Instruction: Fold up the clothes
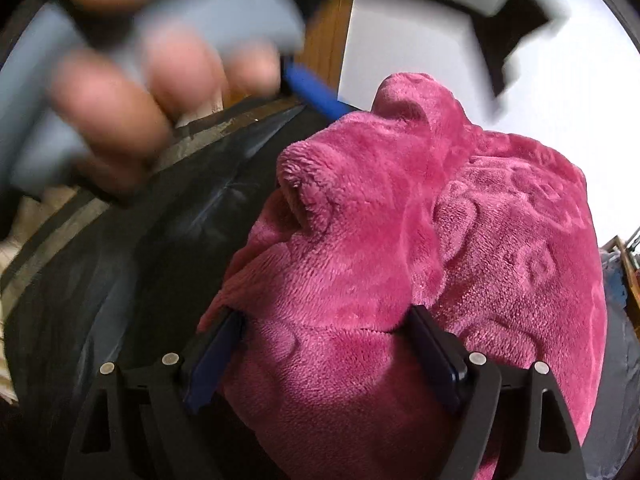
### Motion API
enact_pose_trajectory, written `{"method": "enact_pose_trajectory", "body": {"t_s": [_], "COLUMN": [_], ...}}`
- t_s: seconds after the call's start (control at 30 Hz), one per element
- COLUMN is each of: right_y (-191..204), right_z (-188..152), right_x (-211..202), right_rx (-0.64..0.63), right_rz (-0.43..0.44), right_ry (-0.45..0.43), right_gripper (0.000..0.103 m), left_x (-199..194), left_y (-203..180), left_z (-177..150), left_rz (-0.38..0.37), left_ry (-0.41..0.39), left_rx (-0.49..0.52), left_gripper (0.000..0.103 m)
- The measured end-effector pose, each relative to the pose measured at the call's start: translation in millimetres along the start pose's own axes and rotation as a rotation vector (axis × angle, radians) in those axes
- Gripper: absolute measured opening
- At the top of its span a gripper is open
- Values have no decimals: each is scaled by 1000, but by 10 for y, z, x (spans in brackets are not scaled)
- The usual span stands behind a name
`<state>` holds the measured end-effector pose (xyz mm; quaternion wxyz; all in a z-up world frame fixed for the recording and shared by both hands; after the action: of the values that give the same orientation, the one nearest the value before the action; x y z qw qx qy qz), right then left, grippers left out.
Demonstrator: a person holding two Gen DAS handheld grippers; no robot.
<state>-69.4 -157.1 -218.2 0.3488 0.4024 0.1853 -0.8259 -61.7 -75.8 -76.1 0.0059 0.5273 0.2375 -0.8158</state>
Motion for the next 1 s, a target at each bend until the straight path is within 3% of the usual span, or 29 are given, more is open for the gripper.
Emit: {"method": "enact_pose_trajectory", "body": {"t_s": [0.2, 0.3, 0.43, 0.53, 0.73, 0.9, 1.0], "right_y": [100, 120, -9, -166, -208, 9, -18], "right_z": [-60, 40, 287, 400, 524, 410, 339], "right_x": [-234, -448, -738, -836, -502, -22, 147], "right_rx": [-34, -21, -6, 25, -55, -141, -93], "right_rz": [4, -2, -113, -194, -286, -226, -161], "right_ry": [-14, -83, -204, -254, -204, -85, -42], "right_gripper": [87, 87, 87, 87, 87, 87, 87], "left_x": [335, 395, 407, 291, -79, 73, 362], "left_y": [384, 414, 437, 391, 243, 114, 308], "left_z": [-106, -91, -70, -23, 218, 277, 237], "left_rz": [13, 0, -48, -29, -61, 2, 40], "left_ry": [50, 49, 75, 56, -27, -9, 35], "left_rx": [-80, -64, -92, -63, -43, 32, 0], "left_gripper": [103, 103, 103, 103, 103, 103, 103]}}
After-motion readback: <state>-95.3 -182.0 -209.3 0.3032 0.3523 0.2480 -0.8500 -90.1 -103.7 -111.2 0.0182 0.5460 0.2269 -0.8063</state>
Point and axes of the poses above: each gripper's, at about its wrist camera, not at the fingertips, and x roughly the way its jaws point, y to its left, z to its top, the point moved 7 cm from there along x, roughly the way its jaws point, and after that the axes turned 7 degrees about z, right-handed, at the moved point
